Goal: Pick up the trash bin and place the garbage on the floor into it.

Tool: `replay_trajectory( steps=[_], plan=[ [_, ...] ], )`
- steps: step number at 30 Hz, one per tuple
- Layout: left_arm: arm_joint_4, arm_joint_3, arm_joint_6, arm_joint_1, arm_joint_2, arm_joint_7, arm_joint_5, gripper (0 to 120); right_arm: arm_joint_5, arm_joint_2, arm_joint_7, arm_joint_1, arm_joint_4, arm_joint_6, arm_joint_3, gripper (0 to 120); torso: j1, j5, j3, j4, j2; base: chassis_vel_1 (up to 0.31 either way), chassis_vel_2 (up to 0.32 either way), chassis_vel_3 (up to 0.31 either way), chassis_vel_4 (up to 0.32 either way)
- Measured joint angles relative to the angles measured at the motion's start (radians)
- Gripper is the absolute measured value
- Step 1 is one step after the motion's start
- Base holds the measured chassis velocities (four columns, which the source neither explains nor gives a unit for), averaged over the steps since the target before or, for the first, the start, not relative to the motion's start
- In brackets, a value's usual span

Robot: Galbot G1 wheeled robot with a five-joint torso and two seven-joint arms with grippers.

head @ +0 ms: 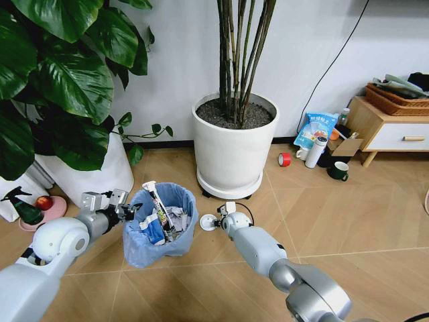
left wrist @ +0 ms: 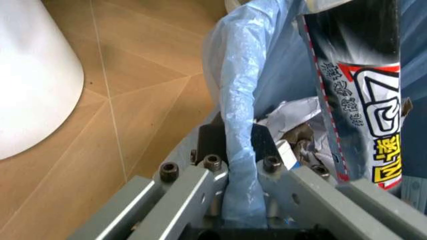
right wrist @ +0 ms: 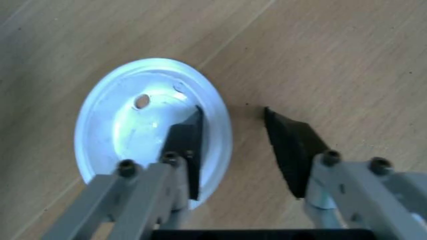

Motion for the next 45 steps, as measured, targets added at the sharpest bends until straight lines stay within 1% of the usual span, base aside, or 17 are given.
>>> replay_trajectory(
  steps=[2,3,6,9,10,17,20,22,25,26,29,30,35,36,40,41,45],
  plan=[
    [-0.001,-0.002,0.000,0.002,0.000,-0.001,0.000,0,0.000,-0.001,-0.001,-0.002,0.001,0.000,0.002,22,0.000,0.0000,0.000,0.0000,0.000,0.000,0.000,0.000,0.000],
    [-0.001,-0.002,0.000,0.002,0.000,-0.001,0.000,0,0.000,-0.001,-0.001,-0.002,0.001,0.000,0.002,22,0.000,0.0000,0.000,0.0000,0.000,0.000,0.000,0.000,0.000],
    [-0.006,-0.005,0.000,0.008,-0.005,-0.005,0.001,0,-0.003,-0.005,-0.003,-0.012,0.009,0.002,0.002,9,0.000,0.0001,0.000,0.0002,0.000,0.000,0.000,0.000,0.000],
    [-0.007,-0.005,0.000,0.009,-0.010,-0.006,0.001,0,-0.003,-0.009,-0.007,-0.018,0.017,0.002,0.003,4,0.000,0.0003,0.000,0.0003,0.000,0.000,0.000,0.000,0.000],
    [-0.007,-0.005,0.000,0.008,-0.015,-0.006,0.001,0,-0.002,-0.014,-0.011,-0.023,0.024,0.004,0.007,0,0.000,0.0003,0.000,0.0004,0.000,0.000,0.000,0.000,0.000],
    [-0.001,-0.002,0.000,-0.003,-0.029,-0.005,0.002,0,0.011,-0.079,-0.026,-0.065,0.132,0.023,0.019,0,0.000,0.0004,0.001,0.0003,0.000,0.000,0.000,0.000,0.000],
    [-0.001,-0.003,0.000,-0.003,-0.040,-0.005,0.002,0,0.031,-0.138,-0.020,-0.092,0.261,0.019,0.021,0,0.000,0.0003,0.000,0.0002,0.000,0.000,0.000,0.000,0.000],
    [0.000,-0.002,0.000,-0.003,-0.043,-0.005,0.004,0,0.039,-0.148,-0.016,-0.098,0.288,0.017,0.021,0,0.000,0.0000,0.000,0.0000,0.000,0.000,0.000,0.000,0.000],
    [0.005,0.005,0.000,-0.001,-0.049,-0.004,0.007,0,0.069,-0.190,0.004,-0.120,0.422,0.013,0.025,0,0.000,0.0002,0.000,0.0001,0.000,0.000,0.000,0.000,0.000],
    [0.005,0.005,0.000,-0.001,-0.049,-0.004,0.007,0,0.069,-0.190,0.004,-0.120,0.422,0.013,0.025,0,0.000,0.0002,0.000,0.0001,0.000,0.000,0.000,0.000,0.000],
    [0.008,0.007,0.000,0.000,-0.044,-0.004,0.008,0,0.103,-0.229,0.018,-0.144,0.586,0.002,0.031,0,0.000,0.0002,0.000,0.0003,0.000,0.000,0.000,0.000,0.000],
    [0.008,0.007,0.000,0.000,-0.044,-0.004,0.008,0,0.103,-0.229,0.018,-0.144,0.586,0.002,0.031,0,0.000,0.0002,0.000,0.0003,0.000,0.000,0.000,0.000,0.000],
    [0.003,0.011,0.000,0.004,-0.026,-0.007,0.003,0,0.148,-0.260,0.046,-0.158,0.801,0.005,0.061,0,0.000,0.0002,0.000,0.0002,0.000,0.000,0.000,0.000,0.000],
    [0.003,0.011,0.000,0.004,-0.026,-0.007,0.003,0,0.148,-0.260,0.046,-0.158,0.801,0.005,0.061,0,0.000,0.0002,0.000,0.0002,0.000,0.000,0.000,0.000,0.000],
    [0.006,0.025,-0.004,-0.003,-0.008,-0.007,-0.006,0,0.190,-0.268,0.050,-0.144,0.953,0.003,0.089,0,0.000,0.0002,0.000,0.0003,0.000,0.000,0.000,0.000,0.000],
    [0.006,0.025,-0.004,-0.003,-0.008,-0.007,-0.006,0,0.190,-0.268,0.050,-0.144,0.953,0.003,0.089,0,0.000,0.0002,0.000,0.0003,0.000,0.000,0.000,0.000,0.000],
    [0.008,0.031,-0.012,-0.007,-0.002,0.000,-0.013,0,0.210,-0.283,0.031,-0.127,1.064,-0.007,0.090,0,0.000,0.0002,0.000,0.0003,0.000,0.000,0.000,0.000,0.000]
  ],
)
